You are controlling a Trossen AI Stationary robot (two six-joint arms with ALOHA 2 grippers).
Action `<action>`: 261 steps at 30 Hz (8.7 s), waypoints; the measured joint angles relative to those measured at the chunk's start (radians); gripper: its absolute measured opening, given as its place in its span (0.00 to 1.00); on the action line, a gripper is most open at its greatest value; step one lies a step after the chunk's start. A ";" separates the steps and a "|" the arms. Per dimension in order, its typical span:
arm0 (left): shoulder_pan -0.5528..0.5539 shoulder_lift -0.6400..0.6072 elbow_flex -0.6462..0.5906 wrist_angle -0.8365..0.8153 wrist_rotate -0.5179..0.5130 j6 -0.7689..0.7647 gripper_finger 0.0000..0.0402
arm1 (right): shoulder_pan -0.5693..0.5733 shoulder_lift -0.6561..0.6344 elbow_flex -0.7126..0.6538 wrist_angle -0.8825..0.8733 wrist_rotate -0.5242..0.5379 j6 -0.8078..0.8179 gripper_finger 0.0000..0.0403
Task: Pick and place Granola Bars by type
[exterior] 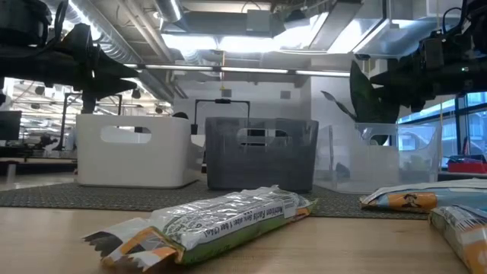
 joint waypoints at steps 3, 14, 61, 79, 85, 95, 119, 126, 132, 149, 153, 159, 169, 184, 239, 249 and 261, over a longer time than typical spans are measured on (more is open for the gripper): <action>0.000 0.000 0.000 0.000 0.000 0.000 0.38 | 0.000 0.000 0.000 0.000 0.000 0.000 0.60; 0.000 0.000 0.000 0.000 0.000 0.000 0.38 | 0.000 0.000 0.000 0.000 0.000 0.000 0.60; 0.000 0.000 0.000 0.000 0.000 0.000 0.38 | 0.000 0.001 0.000 0.000 0.000 0.000 0.60; 0.000 0.000 0.000 0.000 0.000 0.000 0.38 | 0.000 0.001 0.000 0.000 0.000 0.000 0.60; 0.000 0.000 0.000 0.000 0.000 0.000 0.38 | 0.000 0.001 0.000 0.000 0.000 0.000 0.60; 0.000 0.000 0.000 0.000 0.000 0.000 0.38 | 0.000 0.001 0.000 0.000 0.000 0.000 0.60; 0.000 0.000 0.000 0.000 0.000 0.000 0.38 | 0.000 0.001 0.000 0.026 0.001 0.131 0.60; 0.000 0.000 0.000 0.000 -0.010 0.000 0.38 | 0.000 0.001 0.000 0.047 -0.057 0.214 0.60; 0.000 0.000 0.000 0.000 -0.010 0.000 0.38 | 0.000 0.001 0.000 0.106 -0.254 0.161 0.60; 0.000 0.000 0.000 0.005 -0.009 0.106 0.38 | 0.000 0.001 0.000 0.092 -0.288 0.154 0.60; 0.000 0.000 0.000 0.001 0.001 0.116 0.38 | 0.000 0.001 0.000 0.091 -0.289 0.157 0.60; -0.001 0.000 0.001 0.008 0.050 0.134 0.38 | 0.000 0.001 0.000 0.089 -0.289 0.099 0.60; -0.031 0.071 0.119 0.001 -0.077 0.181 0.29 | 0.000 0.001 0.000 0.090 -0.234 0.020 0.60; -0.070 0.576 0.522 -0.616 -0.522 -0.142 0.14 | 0.000 0.001 0.000 0.091 -0.149 -0.030 0.60; 0.036 1.203 0.509 -0.674 -0.330 -0.721 0.56 | 0.000 0.001 0.000 0.042 -0.148 -0.022 0.60; 0.039 1.331 0.513 -0.669 -0.287 -0.770 0.55 | 0.000 0.001 0.000 0.041 -0.148 -0.022 0.60; 0.040 1.321 0.510 -0.666 -0.282 -0.767 0.41 | 0.000 0.001 0.000 0.037 -0.148 -0.022 0.60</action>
